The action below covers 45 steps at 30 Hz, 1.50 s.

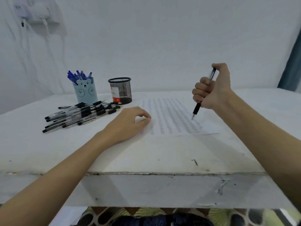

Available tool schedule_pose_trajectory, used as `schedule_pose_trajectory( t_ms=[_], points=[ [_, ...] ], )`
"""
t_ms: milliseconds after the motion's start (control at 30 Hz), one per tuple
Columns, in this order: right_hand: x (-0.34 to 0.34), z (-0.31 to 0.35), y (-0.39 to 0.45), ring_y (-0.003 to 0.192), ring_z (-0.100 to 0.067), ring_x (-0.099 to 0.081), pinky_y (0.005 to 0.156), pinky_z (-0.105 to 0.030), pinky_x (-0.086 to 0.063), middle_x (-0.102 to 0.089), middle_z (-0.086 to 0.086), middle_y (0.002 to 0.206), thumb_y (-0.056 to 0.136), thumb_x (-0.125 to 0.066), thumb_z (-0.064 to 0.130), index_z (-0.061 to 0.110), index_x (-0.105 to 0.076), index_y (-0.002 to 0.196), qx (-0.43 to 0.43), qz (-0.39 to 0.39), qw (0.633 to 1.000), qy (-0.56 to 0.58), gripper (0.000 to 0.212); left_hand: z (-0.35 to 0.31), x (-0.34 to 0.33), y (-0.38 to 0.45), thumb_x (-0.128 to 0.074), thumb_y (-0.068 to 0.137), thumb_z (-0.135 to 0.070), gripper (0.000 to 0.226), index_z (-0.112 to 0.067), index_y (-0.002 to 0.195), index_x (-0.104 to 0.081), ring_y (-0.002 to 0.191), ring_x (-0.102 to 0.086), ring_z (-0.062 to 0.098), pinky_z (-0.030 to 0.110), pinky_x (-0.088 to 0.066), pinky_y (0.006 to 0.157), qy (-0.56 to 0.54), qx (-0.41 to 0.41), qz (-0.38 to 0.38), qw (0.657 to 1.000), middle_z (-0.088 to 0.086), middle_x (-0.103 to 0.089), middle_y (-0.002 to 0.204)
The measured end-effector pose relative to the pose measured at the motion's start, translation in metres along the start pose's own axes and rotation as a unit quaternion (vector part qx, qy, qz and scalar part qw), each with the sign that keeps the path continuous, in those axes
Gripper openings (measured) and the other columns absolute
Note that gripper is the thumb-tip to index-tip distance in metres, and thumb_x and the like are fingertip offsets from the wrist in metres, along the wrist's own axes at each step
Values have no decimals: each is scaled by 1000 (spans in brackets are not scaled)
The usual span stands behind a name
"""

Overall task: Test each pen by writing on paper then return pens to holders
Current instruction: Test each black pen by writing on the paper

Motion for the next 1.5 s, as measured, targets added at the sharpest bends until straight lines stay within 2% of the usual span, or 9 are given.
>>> schedule_pose_trajectory(
  t_ms=[133, 233, 333, 500, 633, 700, 867, 1133, 1500],
  points=[
    [31, 12, -2, 37, -11, -12, 37, -18, -10, -18, 6, 46, 79, -49, 48, 14, -45, 62, 25, -6, 998, 54, 38, -27, -34, 16, -49, 91, -49, 34, -37, 122, -55, 120, -42, -1, 21, -31, 95, -20, -7, 96, 995, -22, -48, 132],
    [38, 14, 0, 31, -8, -19, 33, -18, -18, -47, 3, 46, 91, -51, 43, 4, -59, 87, 44, -7, 999, -5, 41, -34, -54, 19, -47, 91, -52, 44, -39, 132, -46, 129, -35, 1, 18, -23, 98, -2, -9, 157, 988, -20, -40, 141],
    [40, 6, 1, 38, -13, -51, 43, -21, -41, -68, -12, 61, 97, -35, 23, -6, -60, 95, 41, 0, 998, -54, 37, -36, -60, 20, -45, 92, -49, 43, -38, 133, -46, 126, -32, -4, 16, -21, 98, -14, -19, 155, 988, -18, -39, 144],
    [41, -13, -3, 49, -22, -61, 55, -27, -46, -67, -16, 63, 98, -27, 53, -5, -68, 91, 2, 10, 973, -230, 71, -35, -61, 20, -46, 91, -50, 41, -41, 131, -48, 118, -31, -8, 16, -21, 98, -17, -15, 145, 989, -19, -40, 142],
    [42, -5, -8, 42, -12, -46, 44, -17, -38, -52, -5, 56, 87, -65, 19, 11, -53, 68, 115, -56, 934, -334, 24, -34, -61, 19, -48, 91, -49, 39, -41, 130, -49, 120, -33, -7, 16, -22, 98, -26, -10, 140, 990, -20, -42, 141],
    [48, -2, -12, 40, -13, -36, 39, -19, -28, -44, -2, 47, 88, -60, 15, 11, -47, 62, 149, -97, 920, -350, 29, -34, -60, 18, -48, 91, -49, 39, -42, 129, -49, 126, -34, -4, 16, -22, 99, -29, -7, 137, 990, -20, -42, 141],
    [37, -17, -19, 36, -18, -49, 40, -21, -34, -58, -5, 46, 91, -51, 23, 0, -64, 64, 146, -44, 901, -406, 38, -32, -60, 18, -47, 91, -51, 40, -43, 130, -48, 132, -33, 2, 20, -23, 103, -25, 3, 138, 990, -20, -40, 143],
    [43, -4, -23, 22, -5, -37, 31, -12, -25, -48, -9, 42, 72, -46, -5, 9, -33, 43, 217, -125, 812, -527, 35, -30, -61, 18, -47, 90, -54, 40, -45, 129, -49, 133, -32, 2, 21, -23, 103, -31, 8, 138, 990, -22, -40, 142],
    [35, -6, -26, 47, -21, -58, 28, -11, -18, -18, 7, 24, 74, -44, -8, 16, -22, 45, 227, -112, 774, -580, 44, -26, -62, 19, -49, 89, -55, 39, -47, 127, -50, 132, -33, 1, 21, -24, 102, -44, 14, 135, 990, -23, -40, 141]
  ],
)
Point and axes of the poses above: each hand's wrist, its own y-axis towards the middle knuckle, its own x-axis out of the back of the hand, z = x × y, the point moved 9 cm from there along y, towards the middle knuckle
